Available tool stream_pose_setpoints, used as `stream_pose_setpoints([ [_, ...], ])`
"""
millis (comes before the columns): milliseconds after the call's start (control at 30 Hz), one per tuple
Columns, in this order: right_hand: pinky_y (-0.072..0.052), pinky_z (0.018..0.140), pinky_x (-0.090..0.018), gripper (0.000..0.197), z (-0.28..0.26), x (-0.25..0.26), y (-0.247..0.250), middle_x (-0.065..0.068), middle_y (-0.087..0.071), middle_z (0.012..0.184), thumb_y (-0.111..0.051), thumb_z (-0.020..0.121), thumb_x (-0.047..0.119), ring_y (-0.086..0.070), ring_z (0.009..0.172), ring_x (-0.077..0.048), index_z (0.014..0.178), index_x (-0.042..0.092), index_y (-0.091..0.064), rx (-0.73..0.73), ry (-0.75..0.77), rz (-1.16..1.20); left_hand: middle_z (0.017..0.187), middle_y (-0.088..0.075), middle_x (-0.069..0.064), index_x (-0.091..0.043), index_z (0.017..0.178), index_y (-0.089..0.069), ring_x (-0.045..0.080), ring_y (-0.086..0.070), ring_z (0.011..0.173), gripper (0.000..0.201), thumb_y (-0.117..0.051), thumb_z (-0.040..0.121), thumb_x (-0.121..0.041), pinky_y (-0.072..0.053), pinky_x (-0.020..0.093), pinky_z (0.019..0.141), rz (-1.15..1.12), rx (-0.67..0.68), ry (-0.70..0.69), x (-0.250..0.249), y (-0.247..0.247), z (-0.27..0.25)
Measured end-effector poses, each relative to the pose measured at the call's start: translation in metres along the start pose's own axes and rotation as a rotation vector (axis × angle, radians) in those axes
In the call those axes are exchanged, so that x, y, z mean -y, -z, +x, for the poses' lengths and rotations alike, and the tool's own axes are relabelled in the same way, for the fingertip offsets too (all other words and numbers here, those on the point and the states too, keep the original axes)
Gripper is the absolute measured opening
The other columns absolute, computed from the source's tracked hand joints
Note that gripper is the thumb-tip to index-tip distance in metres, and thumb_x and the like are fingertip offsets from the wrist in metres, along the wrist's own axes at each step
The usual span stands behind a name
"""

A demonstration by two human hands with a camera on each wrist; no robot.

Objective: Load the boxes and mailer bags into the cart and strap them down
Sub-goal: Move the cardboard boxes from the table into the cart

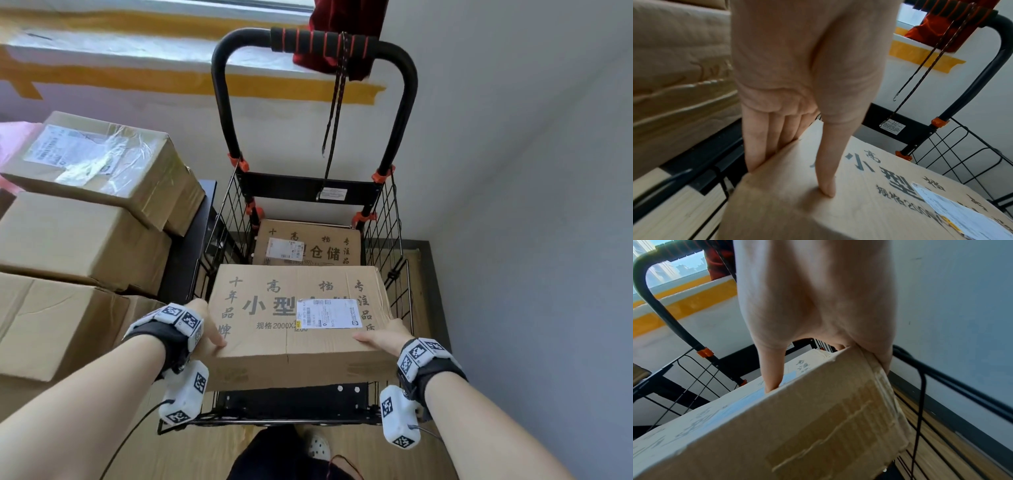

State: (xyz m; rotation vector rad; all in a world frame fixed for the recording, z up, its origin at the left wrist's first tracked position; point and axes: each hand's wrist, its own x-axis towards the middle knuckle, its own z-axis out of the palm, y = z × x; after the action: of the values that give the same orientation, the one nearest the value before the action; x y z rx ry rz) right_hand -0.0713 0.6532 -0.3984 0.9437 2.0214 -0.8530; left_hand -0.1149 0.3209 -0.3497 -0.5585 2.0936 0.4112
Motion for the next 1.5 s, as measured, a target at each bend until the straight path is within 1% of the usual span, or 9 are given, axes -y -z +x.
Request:
stream_pose_setpoints([
  [67, -0.042, 0.103, -0.039, 0.121, 0.01, 0.003, -0.005, -0.009, -0.052, 0.132, -0.081, 0.038, 0.059, -0.052, 0.119, -0.026, 0.137, 0.006, -0.034, -0.01, -0.032, -0.037, 0.083, -0.064, 0.005, -0.01, 0.084, -0.059, 0.024, -0.061, 0.083, 0.033, -0.085, 0.064, -0.015, -0.054, 0.038, 0.079, 0.003, 0.013, 0.0, -0.002, -0.003, 0.011],
  [233, -0.038, 0.106, -0.039, 0.106, 0.02, 0.013, -0.007, -0.013, -0.042, 0.139, -0.082, 0.064, 0.044, -0.043, 0.127, -0.029, 0.142, 0.003, -0.023, -0.035, -0.082, -0.064, 0.076, -0.06, 0.001, -0.014, 0.076, -0.054, 0.017, -0.058, 0.074, 0.03, -0.083, 0.067, -0.012, -0.048, 0.031, 0.067, -0.026, 0.039, 0.022, -0.006, -0.017, 0.035],
  [333, -0.039, 0.106, -0.043, 0.101, 0.039, 0.013, -0.011, -0.014, -0.043, 0.138, -0.083, 0.063, 0.036, -0.045, 0.125, -0.031, 0.14, 0.005, -0.026, -0.04, -0.089, 0.003, 0.078, -0.057, 0.001, -0.012, 0.081, -0.053, 0.022, -0.056, 0.087, 0.034, -0.084, 0.066, -0.011, -0.046, 0.034, 0.075, -0.047, 0.066, 0.041, -0.013, -0.026, 0.046],
  [500, -0.04, 0.103, -0.04, 0.077, 0.062, 0.009, -0.015, -0.013, -0.049, 0.132, -0.078, 0.074, 0.02, -0.049, 0.122, -0.03, 0.134, 0.005, -0.033, -0.061, -0.102, 0.116, 0.11, -0.064, 0.013, -0.003, 0.108, -0.059, 0.032, -0.058, 0.11, 0.054, -0.085, 0.062, -0.011, -0.049, 0.043, 0.093, -0.079, 0.044, 0.06, -0.021, -0.039, 0.07],
  [800, -0.036, 0.105, -0.045, 0.085, 0.092, 0.0, -0.036, -0.016, -0.044, 0.139, -0.078, 0.074, 0.01, -0.044, 0.128, -0.033, 0.141, 0.004, -0.026, -0.086, -0.195, 0.213, 0.115, -0.06, 0.017, -0.002, 0.116, -0.047, 0.036, -0.057, 0.111, 0.071, -0.087, 0.059, -0.013, -0.048, 0.048, 0.095, -0.081, -0.006, 0.108, -0.03, -0.056, 0.116],
  [933, -0.039, 0.103, -0.047, 0.085, 0.109, -0.005, -0.044, -0.015, -0.049, 0.135, -0.083, 0.069, 0.014, -0.048, 0.124, -0.033, 0.136, 0.005, -0.032, -0.084, -0.227, 0.185, 0.113, -0.06, 0.014, -0.005, 0.105, -0.045, 0.035, -0.057, 0.111, 0.065, -0.088, 0.056, -0.011, -0.048, 0.049, 0.096, -0.113, 0.003, 0.129, -0.029, -0.071, 0.147],
  [1100, -0.039, 0.106, -0.048, 0.09, 0.138, -0.007, -0.059, -0.012, -0.05, 0.135, -0.085, 0.064, 0.013, -0.048, 0.126, -0.031, 0.138, 0.008, -0.034, -0.076, -0.219, 0.179, 0.126, -0.051, 0.016, -0.005, 0.125, -0.036, 0.035, -0.05, 0.119, 0.098, -0.092, 0.048, -0.026, -0.045, 0.051, 0.099, -0.064, -0.038, 0.149, -0.031, -0.098, 0.184],
  [1267, -0.037, 0.108, -0.047, 0.085, 0.167, -0.017, -0.077, -0.014, -0.05, 0.135, -0.082, 0.068, 0.006, -0.046, 0.127, -0.032, 0.138, 0.006, -0.033, -0.072, -0.238, 0.216, 0.132, -0.041, 0.019, 0.003, 0.133, -0.029, 0.033, -0.043, 0.125, 0.103, -0.09, 0.055, -0.025, -0.041, 0.046, 0.104, -0.012, -0.09, 0.142, -0.036, -0.125, 0.202],
  [1500, -0.038, 0.104, -0.041, 0.081, 0.202, -0.04, -0.108, -0.014, -0.052, 0.133, -0.081, 0.07, 0.008, -0.049, 0.124, -0.031, 0.137, 0.005, -0.034, -0.023, -0.235, 0.178, 0.128, -0.044, 0.015, -0.012, 0.123, -0.034, 0.035, -0.047, 0.12, 0.101, -0.093, 0.041, -0.021, -0.046, 0.05, 0.099, -0.138, -0.04, 0.16, -0.014, -0.16, 0.255],
])
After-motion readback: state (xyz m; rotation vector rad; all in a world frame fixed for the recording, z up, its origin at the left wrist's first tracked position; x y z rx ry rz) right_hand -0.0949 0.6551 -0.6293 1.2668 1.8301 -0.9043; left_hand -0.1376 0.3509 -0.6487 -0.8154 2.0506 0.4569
